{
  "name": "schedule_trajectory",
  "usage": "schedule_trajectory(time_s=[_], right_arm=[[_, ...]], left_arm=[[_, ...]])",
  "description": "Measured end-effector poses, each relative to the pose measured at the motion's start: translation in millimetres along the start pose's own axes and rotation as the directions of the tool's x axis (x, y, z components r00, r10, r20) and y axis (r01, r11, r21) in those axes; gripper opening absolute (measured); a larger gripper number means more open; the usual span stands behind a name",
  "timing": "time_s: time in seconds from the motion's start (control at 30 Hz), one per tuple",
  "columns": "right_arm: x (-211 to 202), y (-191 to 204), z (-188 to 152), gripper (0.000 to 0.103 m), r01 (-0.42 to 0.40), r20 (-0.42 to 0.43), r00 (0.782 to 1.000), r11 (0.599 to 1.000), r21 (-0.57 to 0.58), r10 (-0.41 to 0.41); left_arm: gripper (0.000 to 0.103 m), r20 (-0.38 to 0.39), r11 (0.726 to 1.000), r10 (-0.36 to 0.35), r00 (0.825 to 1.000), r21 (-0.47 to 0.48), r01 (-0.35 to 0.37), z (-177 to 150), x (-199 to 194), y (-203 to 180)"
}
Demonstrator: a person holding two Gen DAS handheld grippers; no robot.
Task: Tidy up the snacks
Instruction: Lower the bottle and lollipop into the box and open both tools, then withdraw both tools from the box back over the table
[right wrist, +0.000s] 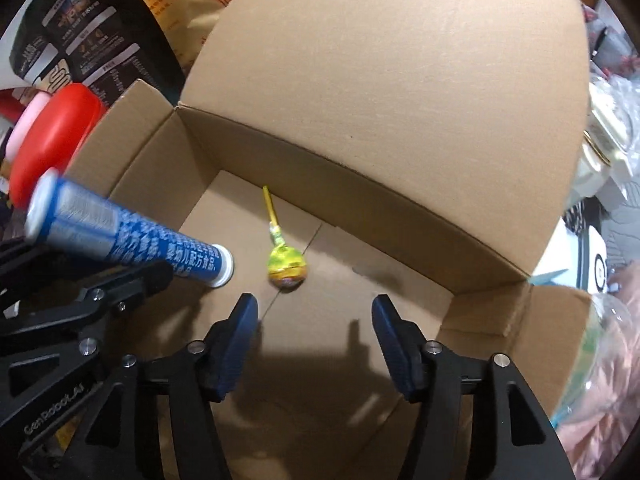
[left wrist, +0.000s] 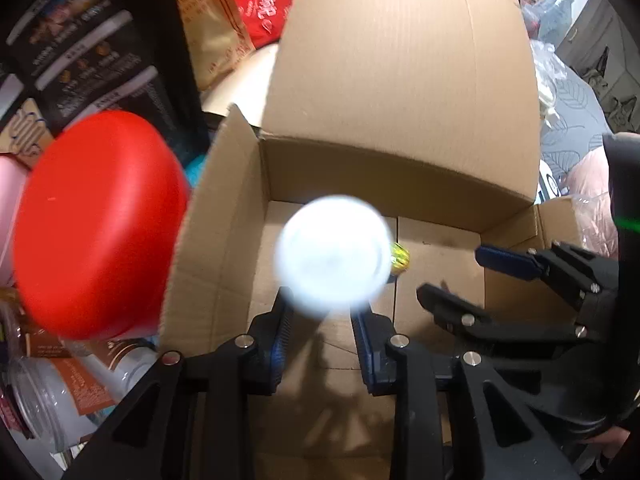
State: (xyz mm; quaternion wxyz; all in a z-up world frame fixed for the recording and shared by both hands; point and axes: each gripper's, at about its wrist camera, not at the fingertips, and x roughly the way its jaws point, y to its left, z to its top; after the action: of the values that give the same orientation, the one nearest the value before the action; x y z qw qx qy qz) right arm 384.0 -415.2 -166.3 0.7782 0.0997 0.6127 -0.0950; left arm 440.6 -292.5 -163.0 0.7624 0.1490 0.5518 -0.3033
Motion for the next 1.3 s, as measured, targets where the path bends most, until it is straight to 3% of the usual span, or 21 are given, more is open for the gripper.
schedule_trajectory(time_s=[0.47,0.67,1.3], right_arm=[[-63,15,-10,0.065,-0.008,0.081,0.997,0.999,-0.036,0.011],[-89,39,-11,0.065,-0.007,0.135,0.991,0.998,-0.063,0.016],[-186,83,-71,0.068,-0.045,0.276,0.957,0.984,-0.17,0.091]], left_arm=[[0.029,0.107,0.999,0.04,0.993,-0.04,-0.036,-9,-71,0],[0.029,0.163,0.997,0.058,0.985,-0.057,-0.05,-21,-110,4],[0.029,0.292,0.977,0.145,0.946,-0.191,-0.091,-99,-214,10]])
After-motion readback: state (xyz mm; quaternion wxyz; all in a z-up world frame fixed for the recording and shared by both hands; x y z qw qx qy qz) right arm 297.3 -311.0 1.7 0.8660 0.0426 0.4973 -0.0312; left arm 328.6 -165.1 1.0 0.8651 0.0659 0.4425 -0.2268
